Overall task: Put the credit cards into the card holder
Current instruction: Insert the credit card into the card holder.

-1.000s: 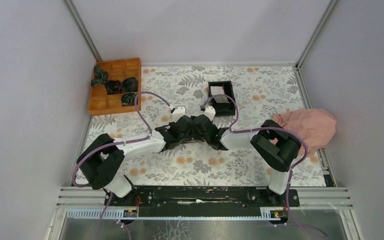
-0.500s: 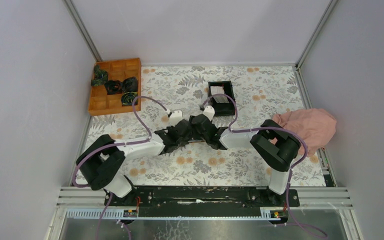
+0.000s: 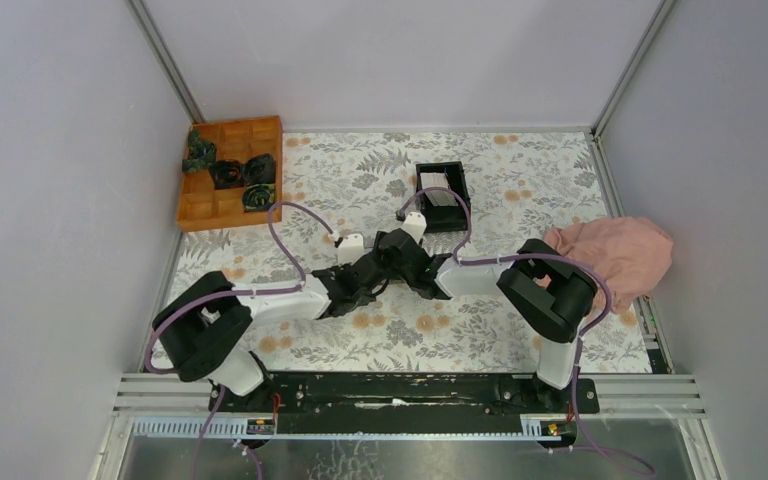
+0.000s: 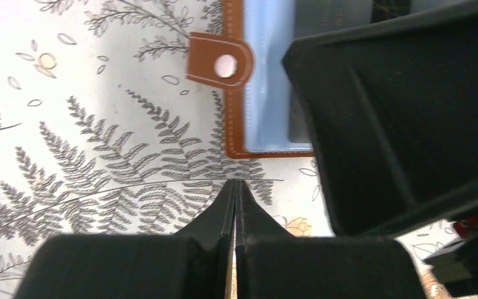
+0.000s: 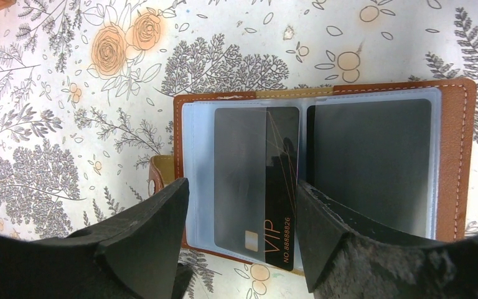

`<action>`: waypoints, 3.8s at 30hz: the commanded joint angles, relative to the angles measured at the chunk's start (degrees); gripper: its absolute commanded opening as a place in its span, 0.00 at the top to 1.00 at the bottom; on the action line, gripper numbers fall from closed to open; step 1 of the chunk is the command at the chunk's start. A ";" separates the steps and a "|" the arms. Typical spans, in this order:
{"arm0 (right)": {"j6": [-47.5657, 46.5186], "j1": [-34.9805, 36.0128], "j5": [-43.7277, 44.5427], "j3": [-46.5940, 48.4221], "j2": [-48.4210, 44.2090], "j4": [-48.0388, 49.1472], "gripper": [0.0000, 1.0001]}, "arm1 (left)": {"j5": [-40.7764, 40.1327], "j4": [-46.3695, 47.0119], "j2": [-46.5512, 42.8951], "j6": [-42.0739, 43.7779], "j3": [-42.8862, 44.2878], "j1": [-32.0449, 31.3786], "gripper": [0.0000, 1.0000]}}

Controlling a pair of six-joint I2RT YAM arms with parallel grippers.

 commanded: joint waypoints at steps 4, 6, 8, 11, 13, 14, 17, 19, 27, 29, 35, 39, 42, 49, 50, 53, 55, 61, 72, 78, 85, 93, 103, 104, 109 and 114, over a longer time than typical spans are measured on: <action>-0.76 0.27 3.34 -4.79 0.89 -16.54 0.31 | -4.50 -7.87 -8.19 -3.29 -4.35 -0.08 1.00; -0.92 0.27 3.43 -4.83 0.40 -16.54 0.31 | -5.75 -7.75 -12.41 -4.07 -5.25 -0.06 1.00; -1.06 0.31 3.29 -4.50 0.40 -16.85 0.31 | -6.95 -7.32 -16.26 -4.23 -5.81 -0.07 1.00; -1.50 0.27 2.86 -4.08 0.30 -16.85 0.30 | -8.28 -5.27 -19.87 -3.60 -6.48 -0.06 0.98; -1.83 0.27 2.74 -3.74 0.19 -16.95 0.28 | -8.39 -2.26 -21.31 -2.88 -7.51 -0.06 0.94; -2.12 0.31 2.75 -3.61 0.18 -17.01 0.26 | -8.08 -0.12 -21.71 -2.29 -8.29 -0.06 0.91; -2.98 0.31 2.66 -3.22 -0.34 -17.39 0.18 | -8.05 4.15 -20.78 -2.12 -9.58 -0.04 0.85; -3.53 0.28 3.03 -2.91 -0.61 -17.94 0.14 | -8.34 5.44 -18.66 -2.20 -9.24 0.01 0.84; -5.02 0.27 5.45 -2.72 -2.74 -19.97 0.12 | -8.99 10.75 -15.61 -3.09 -9.76 1.21 0.85; -5.39 0.30 5.92 -2.52 -3.01 -20.45 0.12 | -8.51 12.30 -15.93 -3.57 -10.81 2.04 0.86; -6.37 0.28 6.66 -1.48 -2.06 -22.18 0.17 | -6.95 16.27 -16.09 -4.43 -12.86 3.01 0.84; -6.46 0.39 6.50 -1.34 -0.45 -22.73 0.17 | -6.69 16.83 -15.07 -4.34 -12.57 3.11 0.84; -6.75 0.41 6.18 -0.79 0.84 -23.10 0.17 | -6.46 17.49 -15.16 -4.43 -12.85 3.11 0.83; -7.61 1.33 7.30 2.23 4.17 -26.00 0.15 | -5.90 18.27 -14.22 -4.60 -13.23 3.44 0.83; -7.61 1.51 7.42 2.63 4.79 -26.52 0.15 | -5.66 18.52 -13.91 -4.61 -13.28 3.46 0.83; -7.53 2.01 9.31 3.97 6.60 -28.01 0.15 | -5.39 18.83 -13.09 -4.69 -13.20 3.44 0.83; -7.24 2.24 10.23 4.30 7.54 -28.75 0.16 | -5.42 18.82 -13.09 -4.69 -13.32 3.54 0.83; -6.46 2.38 12.31 3.91 8.17 -29.46 0.23 | -5.67 19.11 -14.84 -4.87 -14.64 4.00 0.83; -5.90 2.83 14.70 2.76 5.85 -29.67 0.42 | -5.79 18.32 -16.16 -5.55 -15.28 4.08 0.82; -5.71 2.97 15.75 2.86 4.76 -30.34 0.44 | -6.19 16.82 -17.79 -5.75 -15.13 4.16 0.82; -5.69 3.34 17.88 3.38 3.91 -31.95 0.46 | -6.51 15.62 -18.45 -6.01 -14.83 4.12 0.82; -5.91 3.37 19.22 3.88 3.48 -32.93 0.57 | -7.26 14.33 -18.83 -6.02 -14.48 4.11 0.82; -6.63 3.37 19.95 2.10 -1.46 -32.92 0.11 | -7.77 13.64 -18.95 -6.01 -14.16 4.09 0.81; -6.79 3.42 20.10 2.05 -2.27 -32.97 0.11 | -7.86 13.59 -18.97 -6.01 -14.06 4.15 0.79; -8.30 3.40 19.63 2.04 -5.92 -33.09 0.11 | -8.28 12.89 -19.31 -5.93 -13.54 4.18 0.76; -9.87 3.42 17.41 1.58 -9.43 -31.99 0.11 | -8.90 12.40 -20.50 -5.60 -13.42 4.12 0.72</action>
